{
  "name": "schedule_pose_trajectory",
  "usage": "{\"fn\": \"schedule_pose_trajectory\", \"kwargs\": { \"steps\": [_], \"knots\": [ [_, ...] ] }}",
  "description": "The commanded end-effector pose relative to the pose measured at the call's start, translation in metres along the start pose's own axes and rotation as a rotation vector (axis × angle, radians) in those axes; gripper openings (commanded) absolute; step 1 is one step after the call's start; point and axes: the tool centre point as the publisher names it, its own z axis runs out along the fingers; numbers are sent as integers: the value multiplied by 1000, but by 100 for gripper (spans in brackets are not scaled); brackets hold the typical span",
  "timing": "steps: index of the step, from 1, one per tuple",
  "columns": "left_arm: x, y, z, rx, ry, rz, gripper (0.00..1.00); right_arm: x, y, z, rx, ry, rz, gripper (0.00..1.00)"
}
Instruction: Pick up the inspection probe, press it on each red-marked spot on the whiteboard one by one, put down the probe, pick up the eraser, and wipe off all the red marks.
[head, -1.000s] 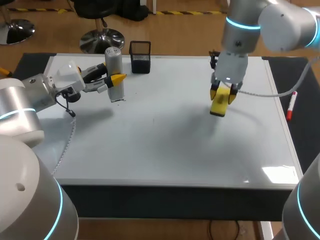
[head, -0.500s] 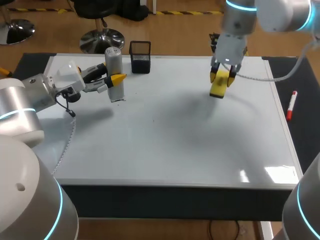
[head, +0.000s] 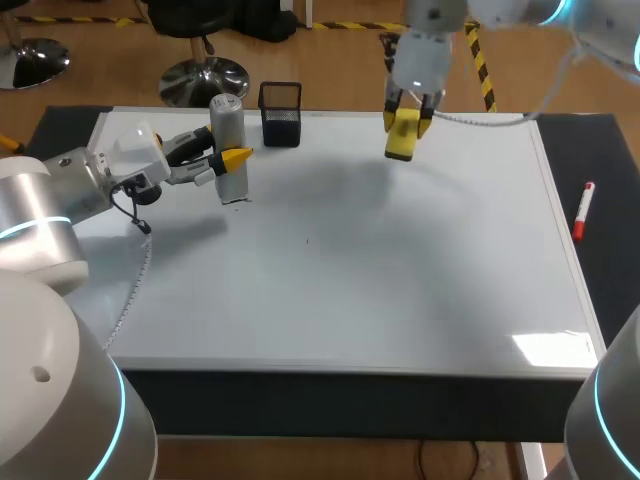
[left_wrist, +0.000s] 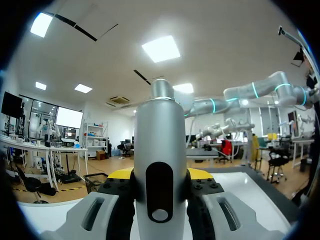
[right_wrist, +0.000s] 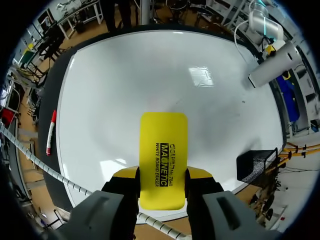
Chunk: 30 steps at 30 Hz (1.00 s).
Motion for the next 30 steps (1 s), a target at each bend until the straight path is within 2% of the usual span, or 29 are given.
{"fn": "schedule_pose_trajectory", "kwargs": {
  "steps": [1,7,13,16,30],
  "knots": [
    [0,0,0,2,0,1,0,-16,-15,1,-74,91,-19,0],
    [0,0,0,2,0,1,0,-28,-25,5,-76,116,-75,0],
    [0,0,0,2,0,1,0,-24,-35,-1,-61,117,-82,0],
    [0,0,0,2,0,1,0,-22,-30,-9,-42,105,-95,0],
    [0,0,0,2,0,1,0,-22,-30,-9,-42,105,-95,0]
  ]
}}
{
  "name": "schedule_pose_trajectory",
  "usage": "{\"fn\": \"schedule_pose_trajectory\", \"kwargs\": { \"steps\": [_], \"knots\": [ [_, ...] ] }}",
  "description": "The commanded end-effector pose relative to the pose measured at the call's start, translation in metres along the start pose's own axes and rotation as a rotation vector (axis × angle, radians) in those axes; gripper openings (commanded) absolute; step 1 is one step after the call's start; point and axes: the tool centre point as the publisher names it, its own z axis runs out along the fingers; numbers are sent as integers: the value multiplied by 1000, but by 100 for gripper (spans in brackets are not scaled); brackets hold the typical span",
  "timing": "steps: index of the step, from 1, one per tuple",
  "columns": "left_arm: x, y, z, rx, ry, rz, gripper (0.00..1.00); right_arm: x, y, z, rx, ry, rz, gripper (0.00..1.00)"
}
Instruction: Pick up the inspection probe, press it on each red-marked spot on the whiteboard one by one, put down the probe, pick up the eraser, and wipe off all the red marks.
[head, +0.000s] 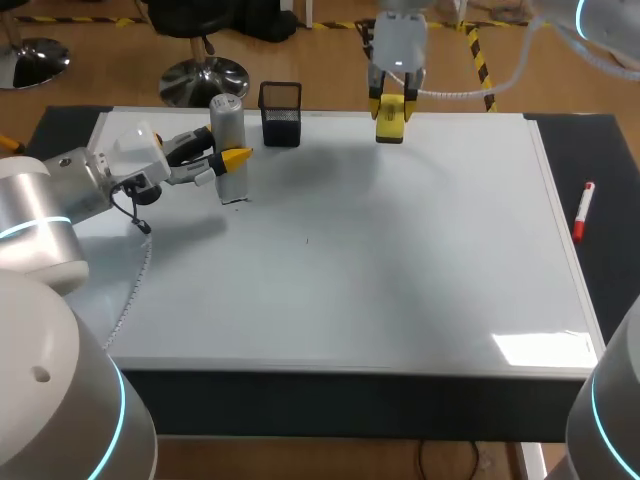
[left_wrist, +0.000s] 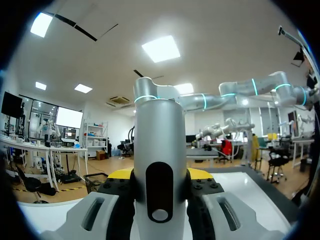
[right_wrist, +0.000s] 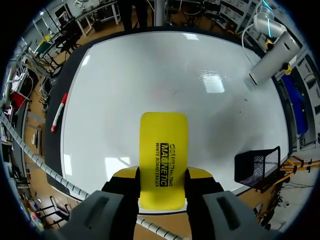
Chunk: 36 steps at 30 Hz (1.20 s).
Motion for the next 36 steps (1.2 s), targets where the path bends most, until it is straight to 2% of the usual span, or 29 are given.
{"fn": "schedule_pose_trajectory", "kwargs": {
  "steps": [1,8,17,30,36],
  "knots": [
    [0,0,0,2,0,1,0,1,1,-3,2,5,-2,0],
    [0,0,0,2,0,1,0,4,2,6,-5,-13,19,0],
    [0,0,0,2,0,1,0,-13,-2,15,16,-23,-21,0],
    [0,0,0,2,0,1,0,-23,-26,37,22,-15,-87,0],
    [0,0,0,2,0,1,0,-35,-36,38,12,-13,-112,0]
  ]
}}
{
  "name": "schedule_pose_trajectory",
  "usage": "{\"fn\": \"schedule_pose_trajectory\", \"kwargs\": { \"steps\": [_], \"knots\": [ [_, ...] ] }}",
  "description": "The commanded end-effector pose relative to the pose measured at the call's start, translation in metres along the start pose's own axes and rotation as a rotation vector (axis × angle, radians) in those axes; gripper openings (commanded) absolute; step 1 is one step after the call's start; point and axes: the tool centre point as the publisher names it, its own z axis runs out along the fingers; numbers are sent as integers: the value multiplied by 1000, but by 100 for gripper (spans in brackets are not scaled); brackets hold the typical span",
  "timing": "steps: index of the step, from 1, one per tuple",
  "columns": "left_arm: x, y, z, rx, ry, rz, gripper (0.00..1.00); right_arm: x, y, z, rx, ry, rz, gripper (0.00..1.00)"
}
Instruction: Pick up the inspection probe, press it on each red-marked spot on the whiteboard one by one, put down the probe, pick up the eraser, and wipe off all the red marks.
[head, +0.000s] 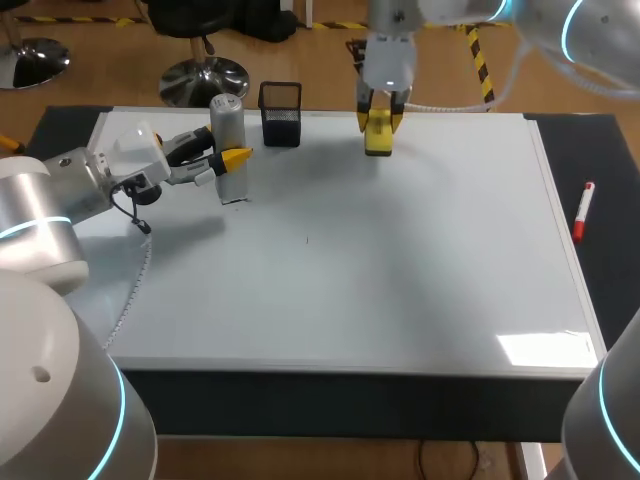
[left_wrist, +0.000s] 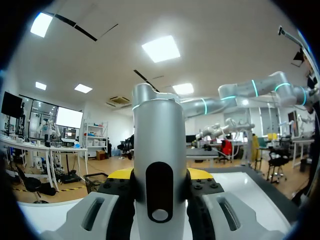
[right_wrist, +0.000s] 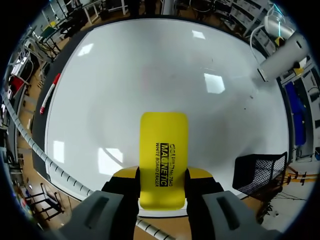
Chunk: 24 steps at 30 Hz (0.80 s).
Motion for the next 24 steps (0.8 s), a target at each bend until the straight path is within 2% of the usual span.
{"fn": "schedule_pose_trajectory", "kwargs": {
  "steps": [1,10,24],
  "knots": [
    [0,0,0,2,0,1,0,-9,-19,3,-30,14,-10,0],
    [0,0,0,2,0,1,0,-16,-36,6,-34,17,-33,0],
    [0,0,0,2,0,1,0,-20,-43,17,-55,4,-30,0]
  ]
}}
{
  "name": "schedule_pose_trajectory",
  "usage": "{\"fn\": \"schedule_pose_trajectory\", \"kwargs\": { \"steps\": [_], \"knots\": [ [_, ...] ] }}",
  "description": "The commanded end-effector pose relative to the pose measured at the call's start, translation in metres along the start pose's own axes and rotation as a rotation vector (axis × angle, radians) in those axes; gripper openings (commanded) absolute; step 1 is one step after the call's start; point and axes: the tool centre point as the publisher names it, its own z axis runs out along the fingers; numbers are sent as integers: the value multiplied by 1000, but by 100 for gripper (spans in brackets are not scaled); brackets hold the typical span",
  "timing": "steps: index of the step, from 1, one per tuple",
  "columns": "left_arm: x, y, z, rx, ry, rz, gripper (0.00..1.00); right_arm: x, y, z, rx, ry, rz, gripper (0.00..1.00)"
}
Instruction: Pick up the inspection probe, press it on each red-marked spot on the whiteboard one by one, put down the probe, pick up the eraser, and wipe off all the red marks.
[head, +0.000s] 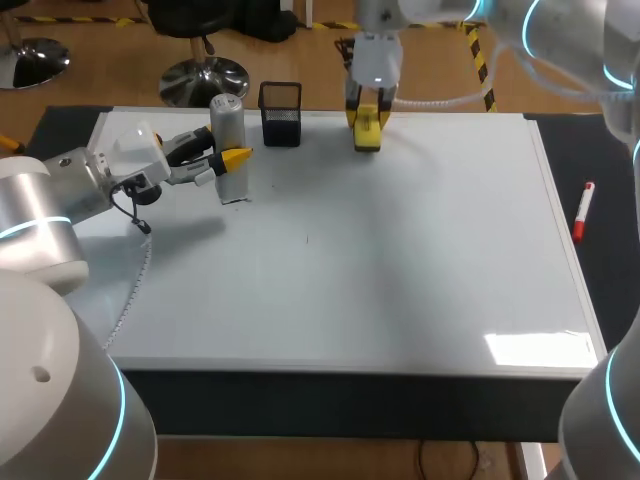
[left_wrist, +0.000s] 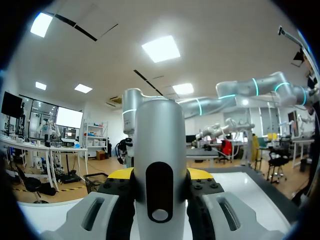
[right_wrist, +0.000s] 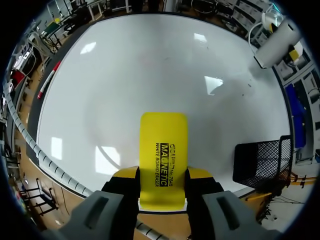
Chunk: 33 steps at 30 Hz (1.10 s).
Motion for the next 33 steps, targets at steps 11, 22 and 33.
{"fn": "schedule_pose_trajectory", "kwargs": {
  "steps": [11,22,33],
  "knots": [
    [0,0,0,2,0,1,0,-3,-13,6,5,16,4,0],
    [0,0,0,2,0,1,0,-1,-10,9,55,17,26,0],
    [0,0,0,2,0,1,0,-1,-7,11,50,25,23,0]
  ]
}}
